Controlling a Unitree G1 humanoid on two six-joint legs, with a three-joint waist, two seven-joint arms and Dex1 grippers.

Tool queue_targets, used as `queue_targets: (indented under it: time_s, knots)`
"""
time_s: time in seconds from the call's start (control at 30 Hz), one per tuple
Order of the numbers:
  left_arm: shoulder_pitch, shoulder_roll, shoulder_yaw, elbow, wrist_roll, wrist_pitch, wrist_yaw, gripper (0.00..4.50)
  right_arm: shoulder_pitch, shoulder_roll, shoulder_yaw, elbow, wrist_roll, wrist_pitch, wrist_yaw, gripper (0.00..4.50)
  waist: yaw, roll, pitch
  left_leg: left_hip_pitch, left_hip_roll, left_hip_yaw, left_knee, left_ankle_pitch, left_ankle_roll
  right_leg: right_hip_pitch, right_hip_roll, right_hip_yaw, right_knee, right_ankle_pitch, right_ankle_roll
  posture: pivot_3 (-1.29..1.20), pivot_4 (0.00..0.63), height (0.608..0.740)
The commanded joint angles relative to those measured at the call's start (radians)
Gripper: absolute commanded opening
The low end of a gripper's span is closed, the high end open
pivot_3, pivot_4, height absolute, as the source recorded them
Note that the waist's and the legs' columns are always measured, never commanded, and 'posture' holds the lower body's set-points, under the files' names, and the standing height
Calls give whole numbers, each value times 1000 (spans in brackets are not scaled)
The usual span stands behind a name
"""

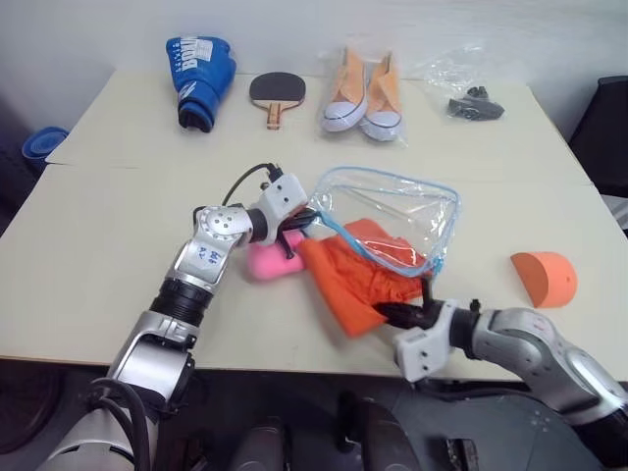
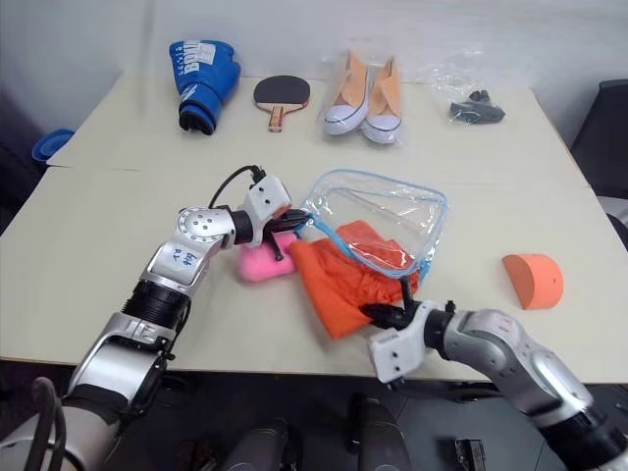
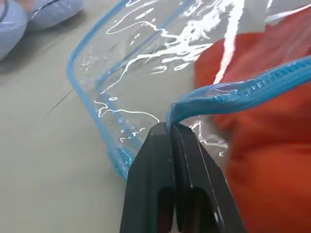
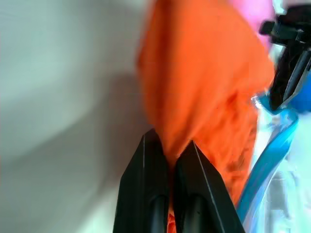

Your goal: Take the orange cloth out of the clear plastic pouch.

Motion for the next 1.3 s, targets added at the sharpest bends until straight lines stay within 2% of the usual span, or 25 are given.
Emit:
queue_targets:
  time_s: [0.03,0.2,0.43,0.53,0.67,0.77,0.9,0.97,1.13,1.27,1.3]
  knots:
    - [-52,42,37,120,39,-84,33,0,73,-61,-92,5,38,-71,4,65,0,0,0,0,0,0,0,0,0,0,0,0,0,0,0,0,150,740]
    - [-83,78,56,201,41,-153,2,0,107,-83,-183,125,15,-91,-39,65,-1,0,0,1,0,2,-1,0,0,0,-1,-1,0,0,0,0,150,740]
    - [-78,139,72,181,47,-177,-47,0,157,-122,-334,332,9,-68,-100,65,1,0,0,1,0,2,-1,0,0,0,-1,-1,0,0,0,0,150,740]
    - [-65,153,72,162,50,-185,-57,0,186,-110,-418,377,39,15,-114,65,4,0,0,0,-1,2,-1,1,2,0,-1,0,0,0,0,0,150,740]
    - [-41,147,77,117,43,-180,-74,0,224,-66,-467,316,75,128,-102,65,2,0,0,0,0,1,-1,1,2,0,-2,1,0,0,0,0,150,740]
    - [-25,138,75,84,47,-176,-75,0,261,-32,-481,240,32,199,-130,65,2,0,0,0,0,1,-2,1,2,0,-1,1,0,0,0,0,150,740]
    - [-15,129,70,62,52,-168,-83,0,266,-5,-520,211,-98,358,-209,65,1,0,0,0,0,2,-1,1,2,0,-2,2,0,0,0,0,150,740]
    - [-11,124,66,49,48,-167,-103,0,259,23,-522,175,-64,407,-194,65,1,0,0,0,0,2,-1,1,2,0,-2,2,0,0,0,0,150,740]
    - [13,118,74,-42,-2,-136,-202,0,192,192,-489,1,196,608,-84,65,0,0,0,0,1,0,-1,1,1,0,0,1,0,0,0,0,150,740]
    - [81,137,66,-197,-69,-98,-338,0,175,219,-489,-28,234,677,-68,65,0,1,0,0,0,1,-1,1,1,-1,0,1,1,0,0,0,150,740]
    - [102,146,61,-239,-78,-88,-362,0,178,211,-488,-32,229,684,-66,274,0,1,0,0,0,1,-1,1,1,-1,0,1,1,0,0,0,150,740]
